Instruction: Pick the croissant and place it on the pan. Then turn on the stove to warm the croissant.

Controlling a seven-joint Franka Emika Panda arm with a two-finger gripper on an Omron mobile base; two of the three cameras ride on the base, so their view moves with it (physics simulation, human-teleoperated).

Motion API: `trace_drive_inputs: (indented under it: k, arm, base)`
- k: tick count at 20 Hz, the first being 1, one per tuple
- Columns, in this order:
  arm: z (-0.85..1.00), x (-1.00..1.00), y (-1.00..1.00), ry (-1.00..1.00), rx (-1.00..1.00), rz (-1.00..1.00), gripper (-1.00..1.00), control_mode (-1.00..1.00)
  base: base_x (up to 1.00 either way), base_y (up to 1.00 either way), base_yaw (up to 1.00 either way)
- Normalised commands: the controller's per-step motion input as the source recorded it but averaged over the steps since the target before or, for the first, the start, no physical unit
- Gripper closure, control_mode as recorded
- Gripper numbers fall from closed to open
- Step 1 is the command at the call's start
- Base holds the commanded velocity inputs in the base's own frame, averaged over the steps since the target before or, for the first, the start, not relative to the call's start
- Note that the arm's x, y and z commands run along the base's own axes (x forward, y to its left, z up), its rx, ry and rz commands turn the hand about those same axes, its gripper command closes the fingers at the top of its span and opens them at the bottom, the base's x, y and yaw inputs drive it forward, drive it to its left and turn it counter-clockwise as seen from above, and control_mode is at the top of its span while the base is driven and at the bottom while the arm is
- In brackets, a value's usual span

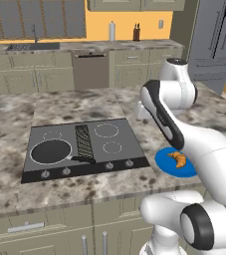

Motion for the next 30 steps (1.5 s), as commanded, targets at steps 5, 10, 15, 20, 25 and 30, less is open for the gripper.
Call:
trace_drive_inputs:
  k: [5, 10, 15, 20, 25, 30]
  arm:
    - [-0.22, -0.05, -0.16, 0.0, 0.0, 0.0, -1.0, -1.0]
    - [-0.17, 0.0, -0.26, 0.0, 0.0, 0.0, -1.0, -1.0]
    - [-0.16, 0.0, -0.24, 0.0, 0.0, 0.0, -1.0, -1.0]
    - [-0.12, 0.0, -0.19, 0.0, 0.0, 0.0, -1.0, -1.0]
    - [-0.04, 0.0, -0.27, 0.0, 0.01, 0.0, -1.0, -1.0]
    - [-0.08, 0.0, -0.39, 0.0, 0.0, 0.0, -1.0, -1.0]
  base:
    - [0.0, 0.0, 0.0]
    - [0.0, 0.0, 0.0]
    - [0.0, 0.0, 0.0]
    - [0.0, 0.0, 0.0]
    - [0.0, 0.0, 0.0]
    - [0.0, 0.0, 0.0]
